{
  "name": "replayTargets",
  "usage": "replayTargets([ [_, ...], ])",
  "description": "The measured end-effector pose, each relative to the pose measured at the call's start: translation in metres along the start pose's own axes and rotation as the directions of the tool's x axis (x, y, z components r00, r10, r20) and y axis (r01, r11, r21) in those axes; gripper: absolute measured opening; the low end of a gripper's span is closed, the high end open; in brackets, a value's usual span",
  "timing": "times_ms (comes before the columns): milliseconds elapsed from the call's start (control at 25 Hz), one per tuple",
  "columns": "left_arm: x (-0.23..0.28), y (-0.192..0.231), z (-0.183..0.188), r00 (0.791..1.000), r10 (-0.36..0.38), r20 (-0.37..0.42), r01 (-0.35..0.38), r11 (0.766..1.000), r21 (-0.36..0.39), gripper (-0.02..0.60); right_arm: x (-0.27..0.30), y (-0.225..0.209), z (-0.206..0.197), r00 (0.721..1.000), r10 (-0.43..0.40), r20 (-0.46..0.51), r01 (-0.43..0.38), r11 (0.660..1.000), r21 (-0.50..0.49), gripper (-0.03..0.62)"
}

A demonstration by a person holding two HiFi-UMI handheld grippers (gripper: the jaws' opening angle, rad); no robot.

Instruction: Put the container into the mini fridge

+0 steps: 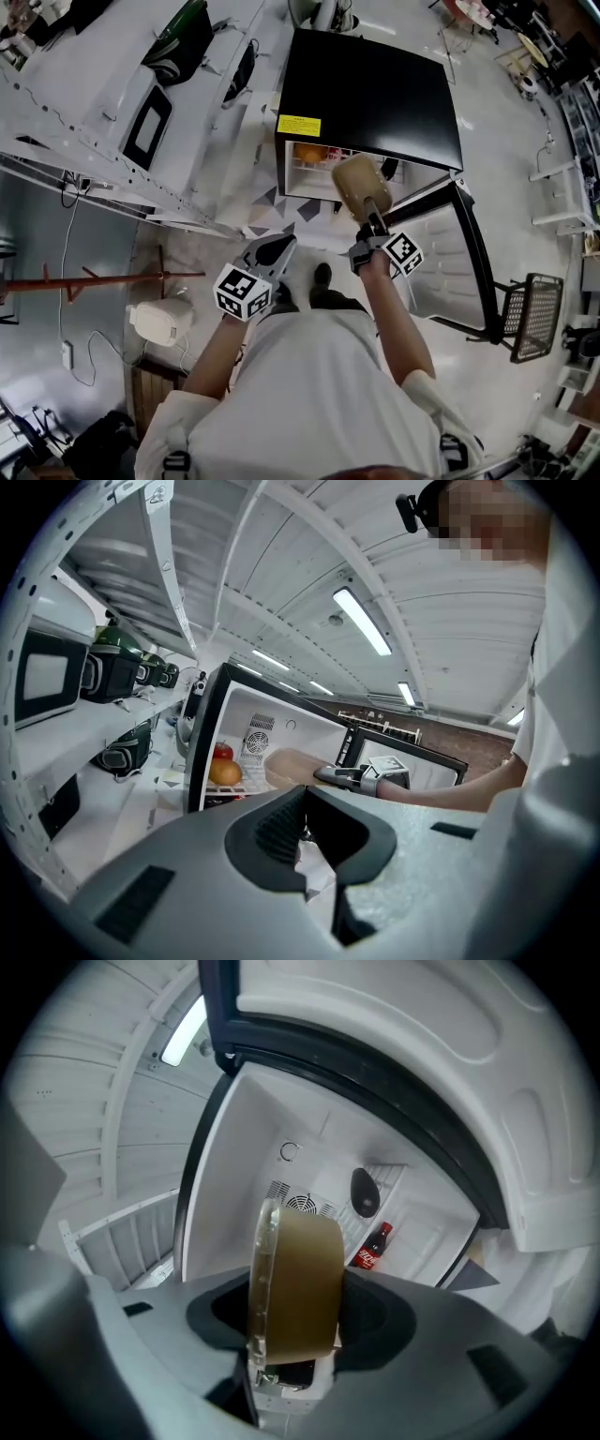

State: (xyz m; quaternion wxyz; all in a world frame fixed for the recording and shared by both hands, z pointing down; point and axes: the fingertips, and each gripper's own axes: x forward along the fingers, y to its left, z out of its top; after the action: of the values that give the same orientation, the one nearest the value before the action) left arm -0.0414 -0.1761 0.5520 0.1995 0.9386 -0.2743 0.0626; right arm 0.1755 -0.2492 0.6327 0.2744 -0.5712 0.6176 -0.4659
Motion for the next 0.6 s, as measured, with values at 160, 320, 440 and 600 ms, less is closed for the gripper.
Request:
replayTargets([
  [160,0.005,0.001,0.006,0.999,0.035,0.001,-0.035,0.999,0.009,0.005,0.025,-0.018,0.004,1.0,0.004,0.022,-0.008,0.99,0.14,0.222],
  [320,0.004,0.003,0.007,0.997,0.078,0.002,-0.078,0.997,0.003,0.005,0.042,-0.04,0.007,0.999,-0.02,0.029,0.013,0.973,0.232,0.222],
  [440,0.0,0.01,0.005,0.993,0.115,-0.002,-0.115,0.993,-0.006,0.005,0.053,-0.049,0.003,0.999,-0.035,0.014,0.03,0.968,0.251,0.222],
  [600,0.002,0.015,0.007,0.99,0.139,-0.005,-0.139,0.99,-0.008,0.005,0.07,-0.054,0.001,0.999,-0.035,0.014,0.029,0.96,0.277,0.224],
])
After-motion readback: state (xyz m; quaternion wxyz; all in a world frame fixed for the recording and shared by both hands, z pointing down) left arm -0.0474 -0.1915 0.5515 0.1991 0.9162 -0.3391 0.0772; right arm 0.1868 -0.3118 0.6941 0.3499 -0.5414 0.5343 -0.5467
